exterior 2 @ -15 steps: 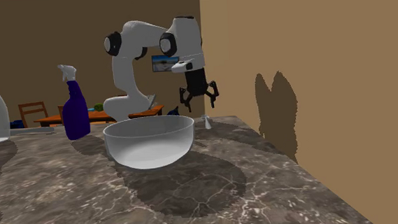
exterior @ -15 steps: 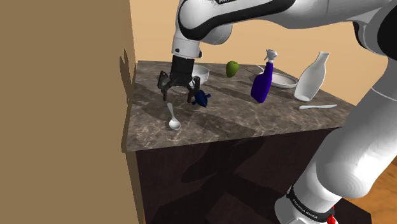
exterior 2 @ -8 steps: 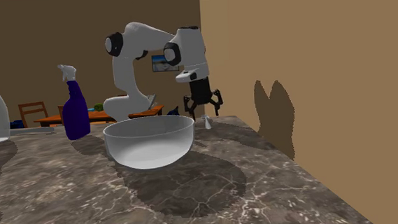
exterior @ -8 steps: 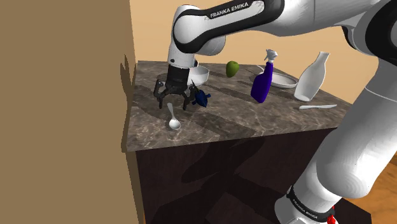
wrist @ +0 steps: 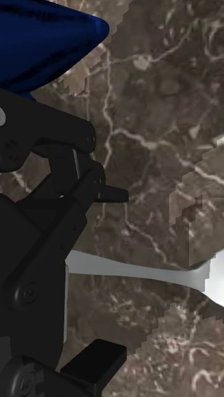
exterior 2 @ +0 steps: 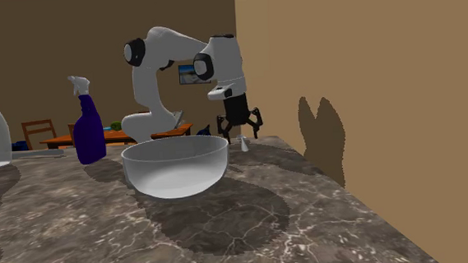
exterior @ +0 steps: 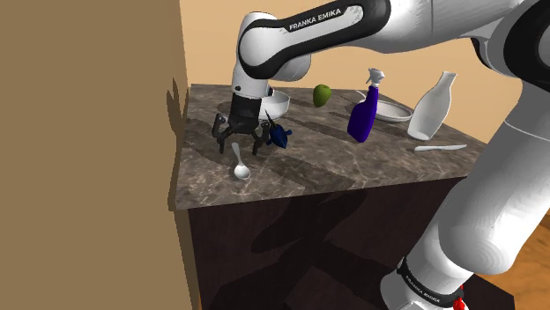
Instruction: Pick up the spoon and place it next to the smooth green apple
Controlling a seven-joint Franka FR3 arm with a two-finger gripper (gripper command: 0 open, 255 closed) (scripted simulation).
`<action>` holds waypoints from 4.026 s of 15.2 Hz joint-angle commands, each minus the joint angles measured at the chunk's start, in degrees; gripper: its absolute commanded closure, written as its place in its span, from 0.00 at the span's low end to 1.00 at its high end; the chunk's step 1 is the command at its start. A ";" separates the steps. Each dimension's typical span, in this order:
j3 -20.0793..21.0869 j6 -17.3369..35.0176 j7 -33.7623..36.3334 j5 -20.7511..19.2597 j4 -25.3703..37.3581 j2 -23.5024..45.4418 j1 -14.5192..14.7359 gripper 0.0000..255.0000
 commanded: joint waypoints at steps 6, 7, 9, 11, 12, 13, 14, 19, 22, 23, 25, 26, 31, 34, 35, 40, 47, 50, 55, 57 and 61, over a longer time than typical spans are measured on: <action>0.00 0.02 0.00 -0.01 0.03 0.05 0.00 1.00; -0.01 0.03 -0.01 -0.01 0.03 0.06 -0.01 1.00; -0.01 0.01 -0.01 -0.01 0.04 0.05 -0.01 1.00; -0.03 -0.72 0.11 -0.01 0.51 -0.23 -0.02 1.00; -0.05 -1.45 0.22 -0.03 1.04 -0.44 -0.05 1.00; -0.07 -2.19 0.34 -0.05 1.61 -0.62 -0.07 1.00; -0.10 -2.93 0.46 -0.07 2.17 -0.80 -0.09 1.00; -0.21 -6.62 1.06 -0.19 5.19 -1.53 -0.20 1.00; -0.27 -8.85 1.44 -0.28 7.17 -1.82 -0.26 1.00; -0.30 -9.59 1.57 -0.31 7.85 -1.89 -0.28 1.00; -0.33 -11.08 1.84 -0.37 9.26 -2.00 -0.31 1.00; -0.35 -11.83 1.97 -0.40 9.98 -2.03 -0.33 1.00; -0.43 -15.59 2.68 -0.59 13.84 -2.01 -0.40 1.00; -0.46 -17.88 3.14 -0.71 16.34 -1.83 -0.43 1.00; -0.47 -18.64 3.29 -0.75 17.20 -1.74 -0.44 1.00; -0.49 -22.53 4.11 -0.99 21.81 -1.09 -0.45 1.00; -1.91 -26.69 2.09 -0.88 24.85 -1.70 -1.88 1.00; -4.15 -27.45 -2.16 -0.63 22.88 -3.57 -3.95 1.00; -7.97 -28.95 -9.12 -0.83 21.07 -5.41 -7.24 1.00; -9.51 -29.60 -11.87 -1.08 20.84 -5.72 -8.52 1.00; -12.60 -30.97 -17.32 -1.72 21.23 -5.58 -11.03 1.00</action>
